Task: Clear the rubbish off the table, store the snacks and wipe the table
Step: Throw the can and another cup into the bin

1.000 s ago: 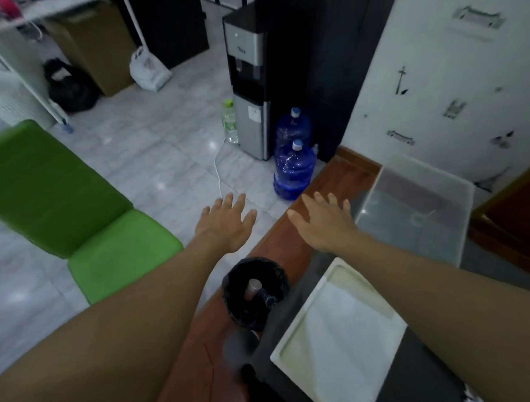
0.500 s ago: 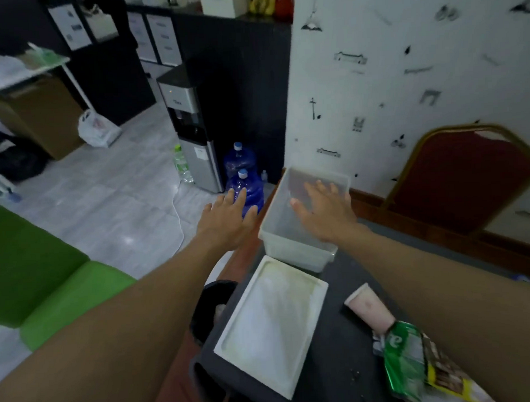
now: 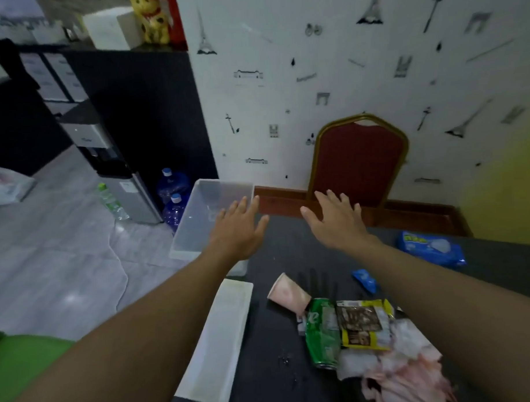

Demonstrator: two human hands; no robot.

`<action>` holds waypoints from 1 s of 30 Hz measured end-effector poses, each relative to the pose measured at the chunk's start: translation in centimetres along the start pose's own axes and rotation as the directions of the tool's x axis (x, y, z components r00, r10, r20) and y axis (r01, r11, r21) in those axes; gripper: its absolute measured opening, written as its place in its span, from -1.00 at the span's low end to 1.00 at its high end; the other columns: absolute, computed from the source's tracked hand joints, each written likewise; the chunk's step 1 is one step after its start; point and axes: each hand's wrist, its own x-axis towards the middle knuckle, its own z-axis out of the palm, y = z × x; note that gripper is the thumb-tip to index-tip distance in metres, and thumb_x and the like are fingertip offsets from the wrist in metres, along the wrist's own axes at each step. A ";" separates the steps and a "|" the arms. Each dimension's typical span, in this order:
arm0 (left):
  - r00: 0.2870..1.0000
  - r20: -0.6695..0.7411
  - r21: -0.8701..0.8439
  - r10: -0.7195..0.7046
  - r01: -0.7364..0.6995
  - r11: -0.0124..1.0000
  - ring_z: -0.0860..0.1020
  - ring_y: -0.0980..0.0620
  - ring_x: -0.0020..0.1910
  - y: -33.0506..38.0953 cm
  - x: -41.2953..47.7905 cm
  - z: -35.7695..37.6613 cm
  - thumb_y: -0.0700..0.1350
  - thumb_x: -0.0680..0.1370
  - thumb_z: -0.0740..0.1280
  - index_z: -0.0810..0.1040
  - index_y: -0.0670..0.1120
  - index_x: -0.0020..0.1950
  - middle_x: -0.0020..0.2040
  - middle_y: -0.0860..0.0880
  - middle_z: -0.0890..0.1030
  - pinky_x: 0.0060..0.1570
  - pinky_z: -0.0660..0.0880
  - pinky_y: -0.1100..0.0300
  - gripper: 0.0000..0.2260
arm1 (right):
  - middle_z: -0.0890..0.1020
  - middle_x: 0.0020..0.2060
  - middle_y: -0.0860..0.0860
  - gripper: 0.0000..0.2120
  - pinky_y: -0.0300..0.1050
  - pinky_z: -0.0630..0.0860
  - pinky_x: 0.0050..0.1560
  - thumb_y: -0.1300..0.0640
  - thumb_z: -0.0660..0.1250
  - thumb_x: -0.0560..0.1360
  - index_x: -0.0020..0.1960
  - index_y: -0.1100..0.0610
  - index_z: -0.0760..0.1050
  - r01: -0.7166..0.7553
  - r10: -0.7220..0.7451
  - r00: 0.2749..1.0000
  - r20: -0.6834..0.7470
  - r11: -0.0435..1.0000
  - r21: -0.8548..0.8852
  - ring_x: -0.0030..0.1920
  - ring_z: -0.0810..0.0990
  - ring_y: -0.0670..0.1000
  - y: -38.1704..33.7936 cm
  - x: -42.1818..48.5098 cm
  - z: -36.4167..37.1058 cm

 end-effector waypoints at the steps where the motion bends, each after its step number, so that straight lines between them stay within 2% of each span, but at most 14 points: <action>1: 1.000 0.007 -0.004 0.016 -0.016 1.000 0.07 -0.11 0.58 1.0 0.2 0.3 0.21 0.66 -0.06 -0.02 0.00 0.63 0.62 -0.10 0.07 0.54 0.04 -0.11 -0.41 | 0.11 0.62 0.07 -0.32 0.31 -0.05 0.54 -0.33 -0.01 0.62 0.63 0.00 0.09 -0.018 0.018 1.000 -0.005 1.000 0.005 0.60 0.02 0.21 1.0 -0.3 -0.1; 6: 0.997 0.040 -0.013 0.060 -0.060 0.998 0.12 -0.12 0.57 5.1 0.1 2.9 0.21 0.66 -0.02 -0.02 -0.01 0.62 0.61 -0.10 0.09 0.53 0.09 -0.09 -0.41 | 0.18 0.60 0.07 -0.31 0.23 0.08 0.54 -0.33 0.03 0.62 0.62 0.03 0.11 -0.078 0.078 0.997 -0.004 0.997 0.025 0.58 0.12 0.17 5.7 -2.4 0.3; 10: 0.988 0.146 0.008 0.055 -0.057 0.998 0.20 -0.17 0.54 6.4 -0.7 7.0 0.19 0.64 0.09 -0.01 -0.03 0.62 0.61 -0.12 0.12 0.49 0.19 -0.10 -0.38 | 0.35 0.51 0.08 -0.27 0.18 0.33 0.42 -0.34 0.12 0.60 0.61 0.05 0.12 -0.100 0.096 0.990 0.101 0.994 0.035 0.47 0.35 0.17 8.8 -4.5 2.4; 13: 0.984 0.177 0.043 0.037 -0.045 0.998 0.24 -0.19 0.52 5.9 -1.1 8.1 0.16 0.60 0.17 0.01 -0.01 0.61 0.60 -0.11 0.12 0.46 0.25 -0.12 -0.35 | 0.38 0.49 0.08 -0.25 0.14 0.40 0.37 -0.35 0.19 0.56 0.60 0.05 0.15 -0.072 0.067 0.989 0.133 0.997 0.031 0.45 0.38 0.16 8.8 -4.8 2.9; 19: 0.952 0.305 0.013 -0.031 0.029 1.000 0.25 -0.24 0.50 5.0 -3.2 12.9 0.16 0.56 0.25 0.03 -0.03 0.61 0.60 -0.12 0.13 0.45 0.28 -0.15 -0.29 | 0.40 0.47 0.10 -0.23 0.11 0.41 0.35 -0.29 0.33 0.52 0.58 0.04 0.17 -0.041 0.038 0.953 0.300 0.999 0.004 0.43 0.39 0.18 9.6 -6.7 7.2; 23: 0.940 0.318 -0.023 -0.120 0.134 0.991 0.38 -0.25 0.41 4.5 -4.1 15.0 0.14 0.54 0.30 0.09 -0.16 0.57 0.52 -0.18 0.28 0.36 0.38 -0.14 -0.27 | 0.39 0.45 0.12 -0.20 0.08 0.38 0.34 -0.24 0.37 0.51 0.60 0.04 0.14 -0.017 0.025 0.920 0.392 1.000 -0.023 0.43 0.38 0.19 9.4 -7.6 10.0; 27: 0.926 0.321 -0.079 -0.198 0.235 0.969 0.48 -0.24 0.30 3.7 -4.5 16.4 0.10 0.55 0.33 0.23 -0.19 0.47 0.39 -0.20 0.45 0.25 0.47 -0.12 -0.39 | 0.36 0.48 0.13 -0.16 0.12 0.34 0.37 -0.22 0.39 0.50 0.61 0.04 0.10 0.019 0.023 0.894 0.448 0.996 -0.088 0.45 0.35 0.21 9.0 -7.9 12.1; 30: 0.942 0.282 -0.120 -0.183 0.224 0.967 0.53 -0.21 0.22 3.1 -4.9 17.2 0.05 0.59 0.29 0.37 -0.15 0.35 0.28 -0.19 0.54 0.18 0.49 -0.08 -0.58 | 0.39 0.45 0.12 -0.20 0.08 0.34 0.36 -0.17 0.41 0.49 0.59 0.05 0.15 0.020 0.033 0.884 0.466 0.994 -0.109 0.43 0.36 0.20 8.9 -8.0 13.0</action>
